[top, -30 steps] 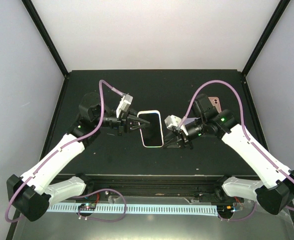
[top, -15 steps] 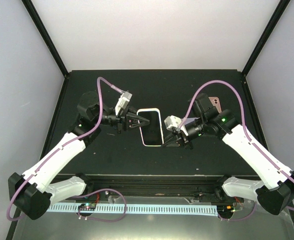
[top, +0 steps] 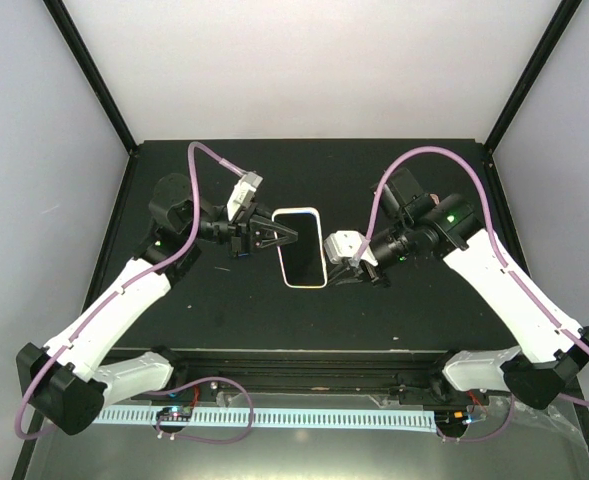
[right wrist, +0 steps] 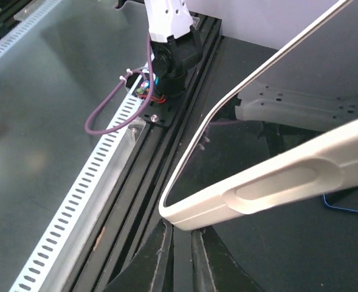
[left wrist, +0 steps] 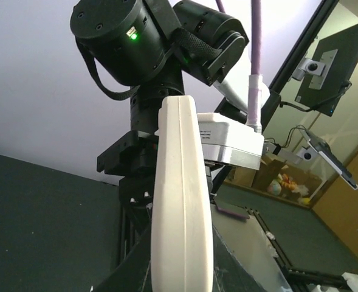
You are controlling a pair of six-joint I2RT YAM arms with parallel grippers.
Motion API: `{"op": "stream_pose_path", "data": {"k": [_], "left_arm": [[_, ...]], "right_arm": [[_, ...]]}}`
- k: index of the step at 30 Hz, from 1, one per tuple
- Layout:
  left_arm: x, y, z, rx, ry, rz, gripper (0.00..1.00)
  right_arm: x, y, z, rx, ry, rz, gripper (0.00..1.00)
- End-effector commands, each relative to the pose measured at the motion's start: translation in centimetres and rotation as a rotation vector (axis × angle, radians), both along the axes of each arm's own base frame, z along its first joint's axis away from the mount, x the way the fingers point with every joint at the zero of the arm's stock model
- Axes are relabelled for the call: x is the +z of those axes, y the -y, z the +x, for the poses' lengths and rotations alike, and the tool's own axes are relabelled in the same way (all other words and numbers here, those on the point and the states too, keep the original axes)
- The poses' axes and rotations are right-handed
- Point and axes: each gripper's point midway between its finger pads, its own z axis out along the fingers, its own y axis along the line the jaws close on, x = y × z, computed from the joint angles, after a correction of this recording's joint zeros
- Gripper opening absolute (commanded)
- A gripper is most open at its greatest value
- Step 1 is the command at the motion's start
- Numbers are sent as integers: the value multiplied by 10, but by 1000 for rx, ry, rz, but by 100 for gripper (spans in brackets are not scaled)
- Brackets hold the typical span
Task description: Take the phone out of the phone case
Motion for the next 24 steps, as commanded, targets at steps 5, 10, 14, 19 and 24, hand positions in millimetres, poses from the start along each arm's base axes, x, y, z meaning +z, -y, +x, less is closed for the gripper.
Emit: {"op": "stream_pose_path", "data": {"k": [5, 10, 14, 19, 24], "left_arm": [[10, -5, -25, -109, -40, 16, 2], [8, -6, -23, -79, -19, 11, 2], [14, -8, -19, -32, 16, 1, 2], [22, -15, -7, 104, 86, -17, 2], [19, -16, -3, 133, 97, -32, 1]], "right_arm": [[22, -17, 31, -33, 141, 75, 1], [21, -20, 24, -55, 27, 140, 11], [12, -12, 6, -23, -30, 133, 52], [2, -5, -8, -33, -94, 128, 57], [12, -11, -8, -61, -167, 162, 57]]}}
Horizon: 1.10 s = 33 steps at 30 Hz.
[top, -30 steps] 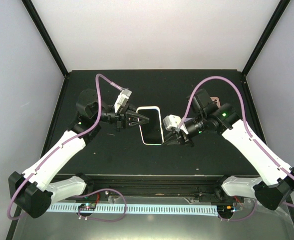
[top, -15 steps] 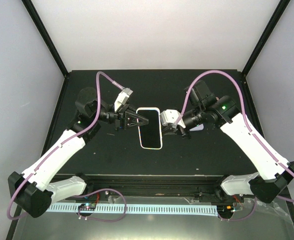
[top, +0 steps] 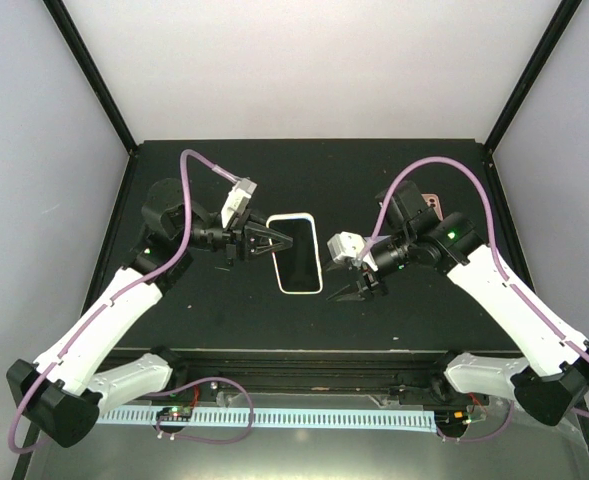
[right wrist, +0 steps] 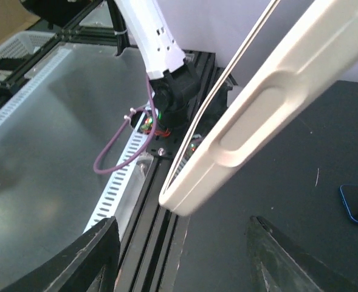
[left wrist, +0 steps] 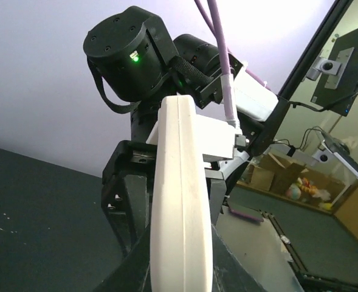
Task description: Take the phone out of the phone case
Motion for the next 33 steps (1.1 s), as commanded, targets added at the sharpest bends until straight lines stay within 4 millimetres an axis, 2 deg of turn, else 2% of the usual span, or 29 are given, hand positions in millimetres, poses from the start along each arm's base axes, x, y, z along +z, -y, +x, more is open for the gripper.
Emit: {"op": "stream_pose_path", "data": {"k": [1, 5, 13, 15, 17, 21, 26, 33], "left_arm": [[16, -5, 2, 48, 86, -44, 2], [13, -4, 1, 39, 77, -39, 2], [10, -5, -2, 19, 68, -31, 2], [11, -4, -3, 6, 55, -29, 1], [11, -4, -5, -17, 32, -26, 2], [17, -3, -7, -39, -22, -17, 2], [25, -5, -14, -75, -71, -17, 2], [21, -5, -16, -100, -112, -6, 1]], "right_arm": [[20, -9, 1, -13, -61, 76, 56], [23, -15, 9, -44, -74, 82, 48], [14, -14, 16, -55, 1, 62, 14], [10, -13, 17, -44, 39, 53, 10], [10, -13, 15, -12, 71, 48, 9], [10, -18, 16, 43, 156, 13, 16], [5, -23, 20, 74, 262, -31, 16], [14, -25, 27, 52, 310, -22, 21]]}}
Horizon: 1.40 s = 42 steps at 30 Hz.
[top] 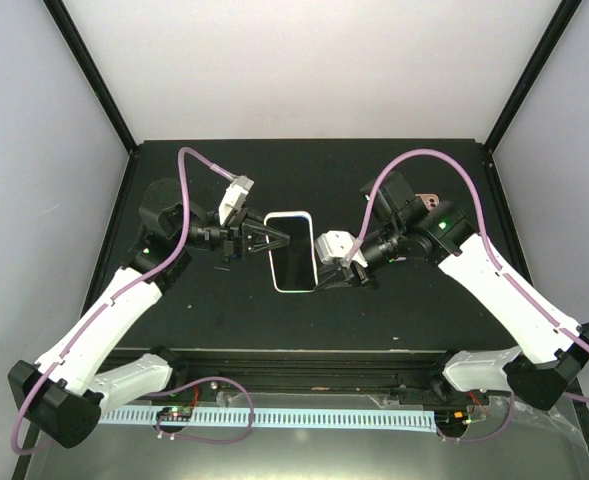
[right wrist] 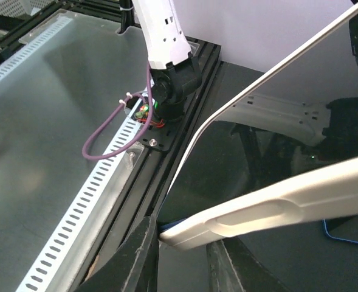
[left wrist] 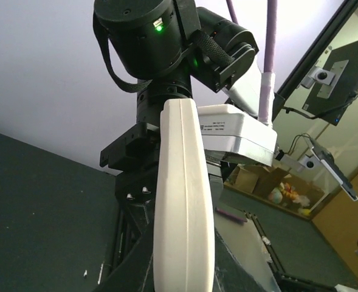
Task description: Take the phone out of the phone case
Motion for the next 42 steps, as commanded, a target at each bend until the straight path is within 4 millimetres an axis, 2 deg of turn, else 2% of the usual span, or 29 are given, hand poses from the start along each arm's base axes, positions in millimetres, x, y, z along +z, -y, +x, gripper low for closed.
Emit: {"op": "stream_pose_path", "data": {"k": [1, 8, 14, 18, 22, 26, 30, 35, 42], "left_arm": [[24, -1, -16, -75, -43, -17, 2], [23, 1, -13, -88, -59, -22, 2], [26, -1, -17, -99, -55, -25, 2], [26, -2, -19, -103, -68, -22, 2], [25, -3, -22, -105, -70, -20, 2], [25, -4, -27, -120, -69, -16, 2], [24, -4, -29, -129, -70, -14, 2], [17, 1, -25, -123, -106, 0, 2], [19, 4, -28, -143, -119, 6, 2]], "right_arm": [[4, -8, 27, -30, 203, 14, 21], [4, -10, 35, -65, 213, 10, 21], [-5, -17, 57, -153, 230, 17, 20], [-3, -18, 67, -191, 220, 39, 19], [2, -10, 64, -159, 209, 48, 20], [-3, -5, 70, -179, 249, 11, 20], [-10, -2, 78, -198, 285, -28, 22], [-18, 1, 78, -153, 314, -72, 34], [-5, -5, 89, -179, 322, -74, 34]]}}
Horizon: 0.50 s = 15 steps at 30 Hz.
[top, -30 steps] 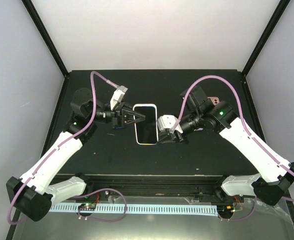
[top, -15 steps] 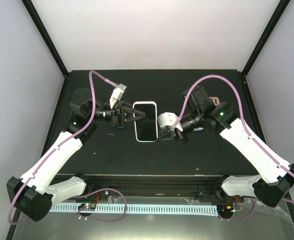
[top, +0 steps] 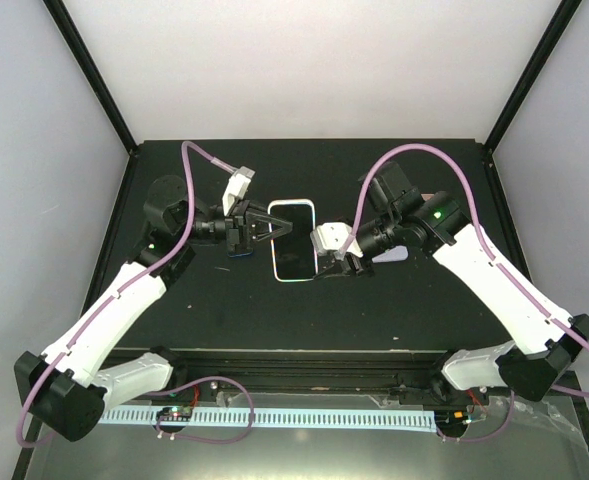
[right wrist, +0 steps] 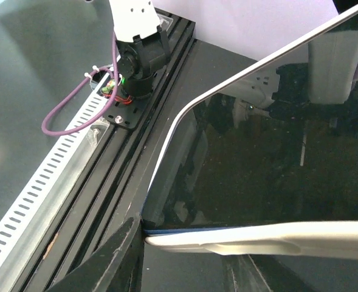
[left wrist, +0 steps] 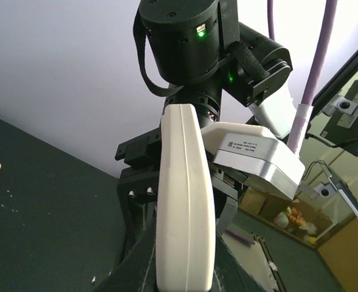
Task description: Take the phone out of the phone case
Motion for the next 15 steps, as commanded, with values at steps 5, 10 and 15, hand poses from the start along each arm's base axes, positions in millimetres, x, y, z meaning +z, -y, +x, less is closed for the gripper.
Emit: {"op": "stream_pose_path", "data": {"k": [5, 10, 15], "left_arm": [[22, 0, -53, -224, -38, 2, 2], [23, -1, -55, -230, -40, 8, 2], [20, 1, -53, -229, -49, 14, 2]], "right_arm": [[0, 6, 47, -94, 244, -38, 36], [9, 11, 34, -41, 262, -32, 39], [11, 11, 30, -36, 253, -11, 47]]}}
